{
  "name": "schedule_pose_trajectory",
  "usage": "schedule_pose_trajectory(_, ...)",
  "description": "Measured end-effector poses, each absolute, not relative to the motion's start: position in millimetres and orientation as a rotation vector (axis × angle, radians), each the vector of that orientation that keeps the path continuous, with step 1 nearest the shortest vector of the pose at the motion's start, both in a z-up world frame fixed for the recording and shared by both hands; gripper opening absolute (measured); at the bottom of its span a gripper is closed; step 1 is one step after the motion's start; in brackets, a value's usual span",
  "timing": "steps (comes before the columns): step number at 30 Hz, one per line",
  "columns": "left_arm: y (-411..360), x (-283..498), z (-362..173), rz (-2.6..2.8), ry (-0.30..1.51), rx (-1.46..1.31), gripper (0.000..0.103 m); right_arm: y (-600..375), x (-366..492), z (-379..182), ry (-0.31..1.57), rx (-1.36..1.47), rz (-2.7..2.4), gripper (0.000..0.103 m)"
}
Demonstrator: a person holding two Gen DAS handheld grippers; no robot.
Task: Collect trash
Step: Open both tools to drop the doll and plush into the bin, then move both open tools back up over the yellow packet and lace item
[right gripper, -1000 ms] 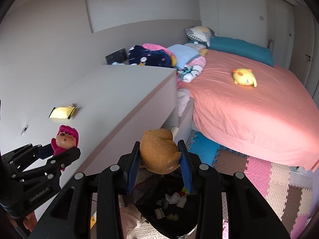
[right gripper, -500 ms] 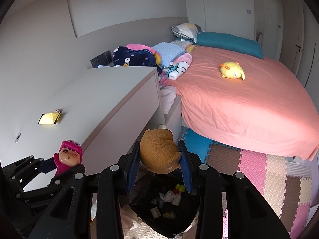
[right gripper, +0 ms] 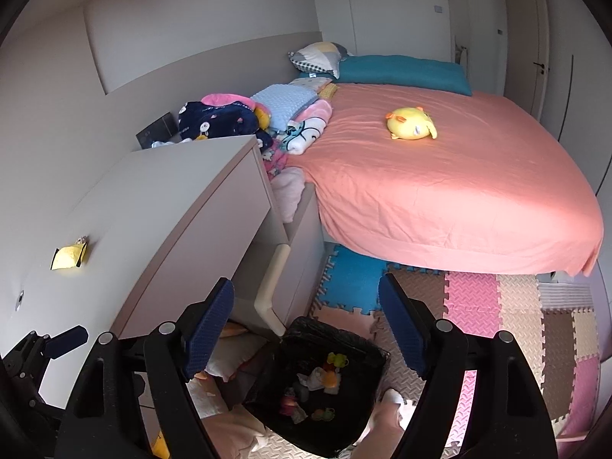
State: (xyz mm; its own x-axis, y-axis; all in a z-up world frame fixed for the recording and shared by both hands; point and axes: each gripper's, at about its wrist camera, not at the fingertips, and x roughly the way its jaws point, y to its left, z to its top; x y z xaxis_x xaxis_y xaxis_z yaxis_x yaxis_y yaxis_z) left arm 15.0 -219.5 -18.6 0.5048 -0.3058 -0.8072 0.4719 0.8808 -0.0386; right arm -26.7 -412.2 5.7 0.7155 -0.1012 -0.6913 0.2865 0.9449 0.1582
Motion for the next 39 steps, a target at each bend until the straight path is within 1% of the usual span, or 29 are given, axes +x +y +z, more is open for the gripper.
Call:
schedule_pose_trajectory(13, -207, 19, -19, -0.437, 0.940, 0.174, 0.097, -399, -16, 2, 0.766, 0.243, -0.176, 0.078)
schedule_pose_trajectory(39, -145, 59, -7, -0.285, 0.949, 0.035, 0.097, -347, 31, 13, 0.761, 0.181, -0.042, 0.078)
